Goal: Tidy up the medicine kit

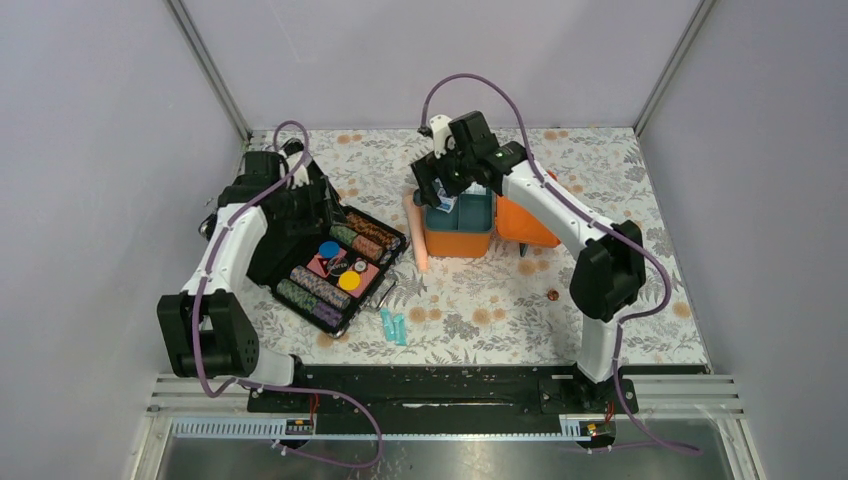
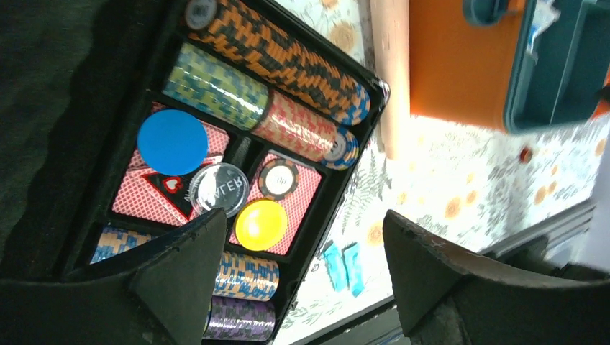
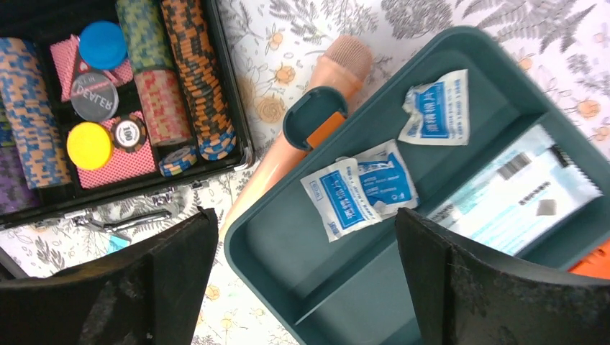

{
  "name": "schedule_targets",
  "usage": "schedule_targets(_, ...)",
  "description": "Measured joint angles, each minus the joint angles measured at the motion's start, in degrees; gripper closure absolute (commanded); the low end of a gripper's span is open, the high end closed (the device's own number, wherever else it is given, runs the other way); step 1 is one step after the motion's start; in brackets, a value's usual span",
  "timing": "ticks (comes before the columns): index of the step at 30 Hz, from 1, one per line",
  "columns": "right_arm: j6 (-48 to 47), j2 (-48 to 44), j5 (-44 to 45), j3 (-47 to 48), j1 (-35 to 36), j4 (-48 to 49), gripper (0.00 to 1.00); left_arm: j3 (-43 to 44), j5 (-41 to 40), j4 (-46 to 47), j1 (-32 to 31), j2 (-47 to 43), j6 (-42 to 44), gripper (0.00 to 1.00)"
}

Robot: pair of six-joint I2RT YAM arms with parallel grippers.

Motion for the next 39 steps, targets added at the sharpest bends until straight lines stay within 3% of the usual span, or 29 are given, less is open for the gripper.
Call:
schedule_targets(5, 0.2, -3.0, -0.1, 0.3, -1.3, 0.7, 0.01, 0.0, 0.2, -2.1, -6.2, -0.2, 7.1, 0.22)
schedule_targets(13, 0.0, -13.7, -0.7, -6.8, -3.3, 2.2, 0.04, -4.6, 3.6, -3.0, -19.3, -3.9, 24.8, 0.26)
schedule_targets(20, -3.1, -26.3, -2.3, -13.8, -5.7, 0.2, 0.08, -10.9, 3.6, -4.2, -27.7, -6.4, 36.5, 0.28)
schedule_targets(29, -5.1, -44.0, -0.5, -25.0, -5.7, -2.4, 0.13, -20.5, -0.7, -4.4, -43.3, -13.3, 50.3, 0.34)
schedule_targets(34, -3.8, -45.0, 1.4, -28.4, -5.7, -0.4, 0.15, -21.0, -2.8, -4.3, -46.7, -12.4, 61.6, 0.45)
schedule_targets(39, -3.3, -44.5, 3.3, -29.4, -6.1, 3.1, 0.17, -17.8, -6.1, -3.8, -46.8, -3.3, 70.9, 0.48)
